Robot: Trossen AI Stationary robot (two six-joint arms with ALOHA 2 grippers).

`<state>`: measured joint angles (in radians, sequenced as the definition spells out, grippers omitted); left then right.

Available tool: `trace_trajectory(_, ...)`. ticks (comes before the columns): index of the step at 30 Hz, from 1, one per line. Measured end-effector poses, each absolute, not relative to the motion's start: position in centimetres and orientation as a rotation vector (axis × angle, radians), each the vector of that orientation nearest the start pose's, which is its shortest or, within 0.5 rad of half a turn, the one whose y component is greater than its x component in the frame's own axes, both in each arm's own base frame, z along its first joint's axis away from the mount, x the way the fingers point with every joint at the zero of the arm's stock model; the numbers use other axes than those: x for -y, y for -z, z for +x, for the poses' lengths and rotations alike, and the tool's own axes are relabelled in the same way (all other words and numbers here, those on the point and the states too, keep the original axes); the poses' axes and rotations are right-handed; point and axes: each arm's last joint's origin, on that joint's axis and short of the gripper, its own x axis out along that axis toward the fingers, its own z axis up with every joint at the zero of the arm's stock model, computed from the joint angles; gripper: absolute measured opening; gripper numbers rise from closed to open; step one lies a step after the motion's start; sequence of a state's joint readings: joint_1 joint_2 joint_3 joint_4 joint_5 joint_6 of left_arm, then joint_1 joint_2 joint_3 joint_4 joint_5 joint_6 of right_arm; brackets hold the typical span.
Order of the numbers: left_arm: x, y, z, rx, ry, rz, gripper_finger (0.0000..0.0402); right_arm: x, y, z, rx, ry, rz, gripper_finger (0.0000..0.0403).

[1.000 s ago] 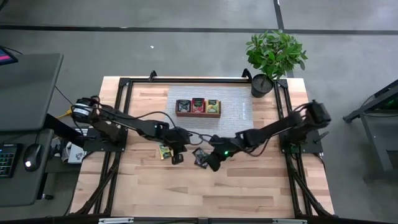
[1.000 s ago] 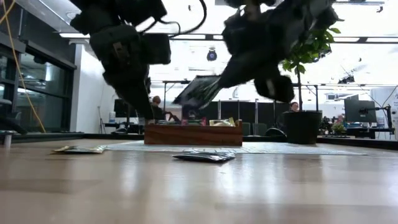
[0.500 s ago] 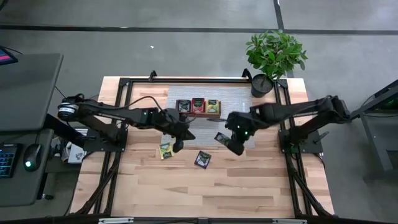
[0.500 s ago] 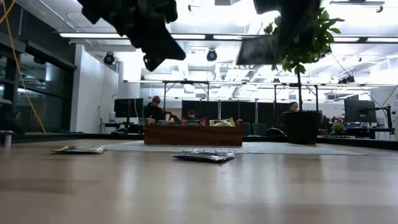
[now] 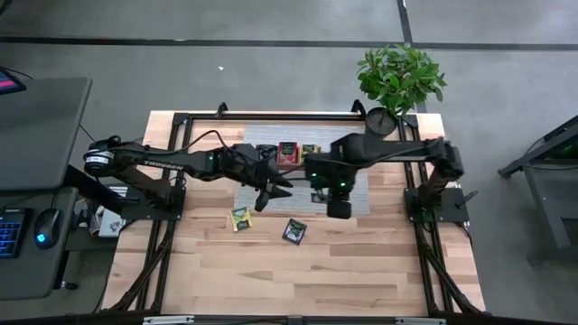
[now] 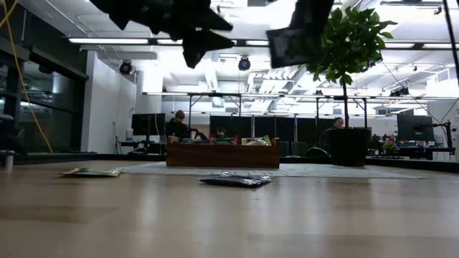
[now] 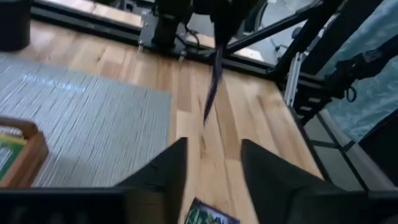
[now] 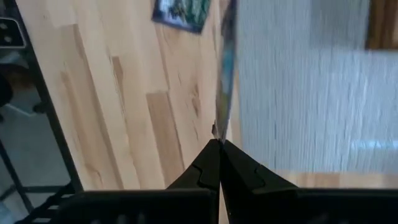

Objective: Pick & Place Tea
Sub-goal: Put the violet tea packet into the left side of the brown organizer

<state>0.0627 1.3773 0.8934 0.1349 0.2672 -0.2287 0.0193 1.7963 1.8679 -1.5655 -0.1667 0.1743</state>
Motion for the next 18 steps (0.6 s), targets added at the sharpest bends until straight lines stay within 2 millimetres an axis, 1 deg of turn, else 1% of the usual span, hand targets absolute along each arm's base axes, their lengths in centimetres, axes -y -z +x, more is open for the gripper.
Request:
trace_trajectory(4, -1.0, -28.0, 30.7, -0.336, 0.167, -0.277, 0.0208, -1.1, -34.0, 34.5, -1.489, -0.047, 0.212, 0.0)
trace_trajectory(8, -1.1, -27.7, 31.5, -0.357, 0.152, -0.28, 0.0245, -0.9, -34.0, 35.3, -1.47, -0.044, 0.198, 0.0)
trace_trajectory(12, -1.2, -28.6, 32.3, -0.319, 0.156, -0.278, 0.0254, -0.6, -34.0, 35.5, -1.451, -0.032, 0.198, 0.0)
trace_trajectory(14, -1.2, -28.4, 32.6, -0.335, 0.153, -0.282, 0.0254, -0.5, -34.0, 35.7, -1.436, -0.018, 0.185, 0.0)
trace_trajectory(18, -1.3, -28.2, 33.8, -0.342, 0.157, -0.284, 0.0253, -0.5, -34.0, 35.7, -1.433, -0.017, 0.184, 0.0)
